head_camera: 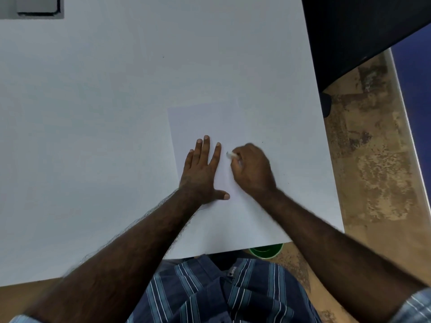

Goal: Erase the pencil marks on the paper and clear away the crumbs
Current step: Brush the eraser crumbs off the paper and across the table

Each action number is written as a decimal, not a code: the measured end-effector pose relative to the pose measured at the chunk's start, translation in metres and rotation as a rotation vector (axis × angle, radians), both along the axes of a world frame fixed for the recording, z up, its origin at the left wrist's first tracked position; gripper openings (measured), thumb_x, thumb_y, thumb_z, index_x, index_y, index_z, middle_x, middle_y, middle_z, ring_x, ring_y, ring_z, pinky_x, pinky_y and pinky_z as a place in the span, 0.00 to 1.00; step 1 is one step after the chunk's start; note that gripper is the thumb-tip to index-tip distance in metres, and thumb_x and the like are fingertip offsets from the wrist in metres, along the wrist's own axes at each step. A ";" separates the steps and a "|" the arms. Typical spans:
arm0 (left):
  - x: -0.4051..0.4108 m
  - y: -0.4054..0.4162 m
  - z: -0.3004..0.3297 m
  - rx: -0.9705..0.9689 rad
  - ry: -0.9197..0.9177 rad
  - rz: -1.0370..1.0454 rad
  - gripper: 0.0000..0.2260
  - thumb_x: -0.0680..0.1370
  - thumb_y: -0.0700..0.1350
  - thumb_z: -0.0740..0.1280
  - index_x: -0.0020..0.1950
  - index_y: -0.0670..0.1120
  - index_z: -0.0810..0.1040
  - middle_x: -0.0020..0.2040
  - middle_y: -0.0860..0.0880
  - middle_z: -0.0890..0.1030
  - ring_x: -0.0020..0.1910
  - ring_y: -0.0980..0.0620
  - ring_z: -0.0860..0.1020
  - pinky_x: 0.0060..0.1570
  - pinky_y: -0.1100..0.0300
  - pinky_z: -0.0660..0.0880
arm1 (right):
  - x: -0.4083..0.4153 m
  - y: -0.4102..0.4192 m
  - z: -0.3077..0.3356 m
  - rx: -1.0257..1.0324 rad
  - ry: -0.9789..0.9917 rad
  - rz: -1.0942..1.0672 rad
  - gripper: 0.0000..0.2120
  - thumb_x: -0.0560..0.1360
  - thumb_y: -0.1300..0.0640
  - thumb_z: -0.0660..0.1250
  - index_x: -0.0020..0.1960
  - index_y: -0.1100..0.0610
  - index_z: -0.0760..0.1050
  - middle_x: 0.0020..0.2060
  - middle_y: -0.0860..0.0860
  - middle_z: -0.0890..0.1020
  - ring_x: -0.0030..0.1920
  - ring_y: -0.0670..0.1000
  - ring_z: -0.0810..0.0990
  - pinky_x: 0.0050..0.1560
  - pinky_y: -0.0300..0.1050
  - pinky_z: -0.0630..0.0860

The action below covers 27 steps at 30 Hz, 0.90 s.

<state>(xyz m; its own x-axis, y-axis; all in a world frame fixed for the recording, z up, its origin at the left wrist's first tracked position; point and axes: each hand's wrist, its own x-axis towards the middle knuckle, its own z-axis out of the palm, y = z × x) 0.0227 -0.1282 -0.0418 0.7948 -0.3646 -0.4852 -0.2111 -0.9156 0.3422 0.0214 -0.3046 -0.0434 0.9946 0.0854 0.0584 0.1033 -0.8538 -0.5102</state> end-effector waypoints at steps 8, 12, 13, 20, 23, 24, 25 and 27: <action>0.000 0.001 0.002 -0.007 0.006 0.002 0.64 0.67 0.72 0.74 0.83 0.51 0.30 0.80 0.44 0.24 0.80 0.43 0.27 0.79 0.47 0.35 | 0.066 -0.005 0.005 0.039 -0.021 -0.153 0.06 0.79 0.62 0.69 0.44 0.61 0.79 0.41 0.54 0.81 0.43 0.53 0.78 0.48 0.48 0.74; 0.000 0.000 -0.001 -0.020 -0.002 0.006 0.65 0.67 0.71 0.75 0.83 0.51 0.31 0.80 0.44 0.25 0.80 0.43 0.27 0.81 0.46 0.36 | -0.008 0.011 0.004 0.039 0.027 0.004 0.02 0.80 0.62 0.70 0.49 0.60 0.81 0.43 0.55 0.81 0.45 0.54 0.79 0.49 0.47 0.74; 0.000 0.000 -0.001 -0.023 -0.002 0.007 0.65 0.67 0.71 0.75 0.83 0.50 0.31 0.80 0.44 0.25 0.80 0.43 0.27 0.81 0.45 0.36 | -0.018 0.011 0.004 0.021 0.029 0.032 0.02 0.80 0.63 0.71 0.51 0.60 0.81 0.44 0.54 0.82 0.45 0.54 0.79 0.49 0.47 0.75; 0.000 0.000 0.003 -0.015 0.015 0.005 0.65 0.68 0.70 0.75 0.82 0.50 0.30 0.79 0.44 0.23 0.79 0.43 0.26 0.80 0.47 0.34 | 0.086 0.001 0.002 0.002 -0.115 -0.131 0.04 0.78 0.64 0.69 0.44 0.61 0.79 0.41 0.56 0.83 0.44 0.58 0.80 0.48 0.57 0.79; 0.000 0.001 0.002 -0.022 0.017 0.002 0.65 0.68 0.70 0.75 0.82 0.50 0.30 0.79 0.44 0.23 0.79 0.43 0.26 0.80 0.47 0.34 | 0.088 0.000 0.000 -0.003 -0.102 -0.167 0.07 0.81 0.62 0.68 0.44 0.61 0.78 0.42 0.55 0.82 0.44 0.57 0.80 0.47 0.59 0.79; 0.000 0.001 0.001 -0.025 0.013 0.005 0.65 0.67 0.70 0.75 0.82 0.50 0.30 0.79 0.44 0.23 0.79 0.43 0.26 0.80 0.47 0.34 | 0.077 0.002 -0.001 -0.012 -0.093 -0.146 0.07 0.81 0.61 0.68 0.45 0.61 0.79 0.42 0.56 0.82 0.44 0.57 0.80 0.48 0.59 0.79; 0.000 0.001 0.000 -0.026 0.007 0.008 0.65 0.67 0.71 0.75 0.83 0.50 0.30 0.79 0.44 0.23 0.79 0.43 0.26 0.80 0.47 0.34 | 0.061 0.004 0.000 -0.014 -0.075 -0.114 0.06 0.82 0.61 0.69 0.46 0.61 0.79 0.42 0.56 0.82 0.44 0.57 0.80 0.49 0.58 0.79; 0.000 0.002 -0.002 -0.028 -0.002 0.008 0.65 0.67 0.71 0.75 0.83 0.50 0.30 0.79 0.44 0.23 0.79 0.43 0.26 0.80 0.47 0.33 | 0.019 0.010 0.001 -0.003 -0.020 -0.045 0.04 0.82 0.61 0.69 0.49 0.61 0.81 0.44 0.55 0.82 0.46 0.56 0.79 0.51 0.53 0.78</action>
<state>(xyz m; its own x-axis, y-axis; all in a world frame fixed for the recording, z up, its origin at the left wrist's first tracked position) 0.0222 -0.1265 -0.0434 0.7986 -0.3715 -0.4736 -0.2041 -0.9073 0.3676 0.0405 -0.2946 -0.0420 0.9961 0.0407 0.0780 0.0747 -0.8596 -0.5055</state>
